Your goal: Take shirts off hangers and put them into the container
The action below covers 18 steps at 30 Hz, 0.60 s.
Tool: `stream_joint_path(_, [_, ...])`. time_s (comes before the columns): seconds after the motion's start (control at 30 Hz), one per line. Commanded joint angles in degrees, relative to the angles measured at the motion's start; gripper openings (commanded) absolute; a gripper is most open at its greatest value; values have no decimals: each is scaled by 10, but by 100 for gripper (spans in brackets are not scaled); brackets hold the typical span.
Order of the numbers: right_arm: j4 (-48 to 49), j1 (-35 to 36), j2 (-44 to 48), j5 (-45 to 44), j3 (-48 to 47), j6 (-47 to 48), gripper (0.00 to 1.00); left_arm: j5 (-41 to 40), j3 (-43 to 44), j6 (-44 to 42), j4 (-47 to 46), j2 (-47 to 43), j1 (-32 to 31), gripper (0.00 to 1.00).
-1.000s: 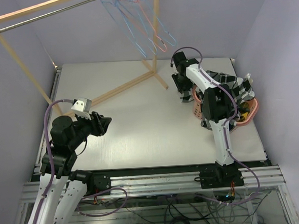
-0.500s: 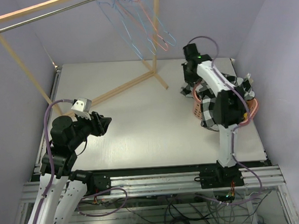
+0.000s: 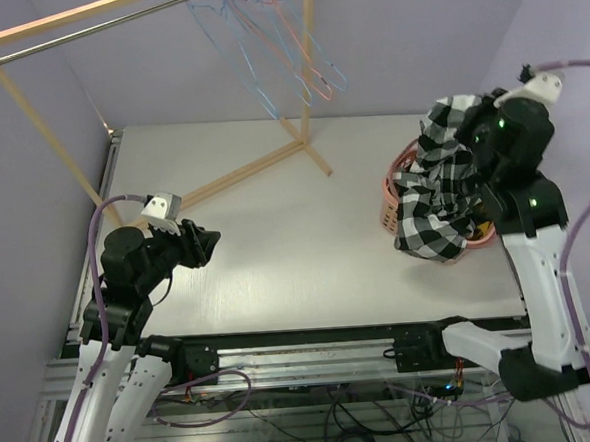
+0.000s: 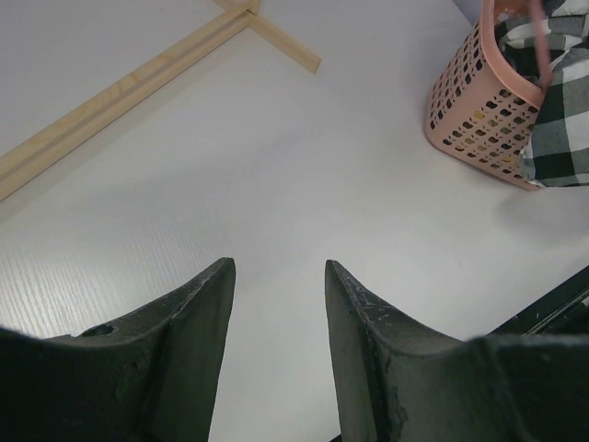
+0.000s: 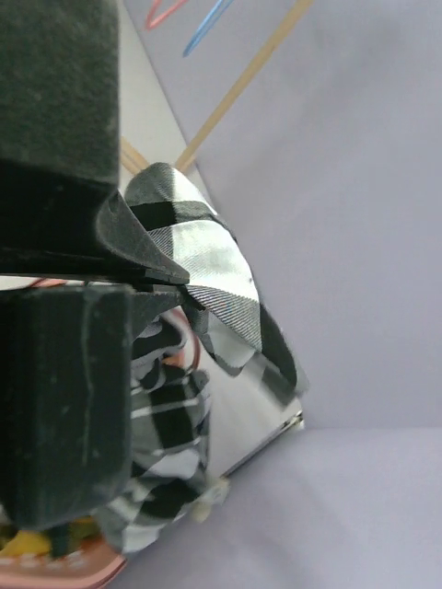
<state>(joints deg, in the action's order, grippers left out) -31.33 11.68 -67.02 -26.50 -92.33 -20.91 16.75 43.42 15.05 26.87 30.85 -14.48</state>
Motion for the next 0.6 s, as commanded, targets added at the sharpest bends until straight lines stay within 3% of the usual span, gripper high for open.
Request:
stream_joint_path(0.0, [-31, 0, 70, -48, 102, -22, 0, -7, -3, 5, -13, 1, -5, 55])
stream_joint_path(0.23, [-42, -1, 171, -7, 301, -62, 2, -9, -3, 6, -12, 6, -5, 54])
stream_joint_path(0.33, [-42, 0, 168, 8, 341, -68, 29, -11, -3, 7, -11, 9, -5, 54])
stream_joint_path(0.4, [-46, 0, 166, 11, 343, -72, 41, -13, -3, 7, -10, 12, -5, 54])
stream_joint_path(0.57, [-55, 0, 187, 7, 299, -72, 49, -15, -2, 9, -10, 15, -5, 54])
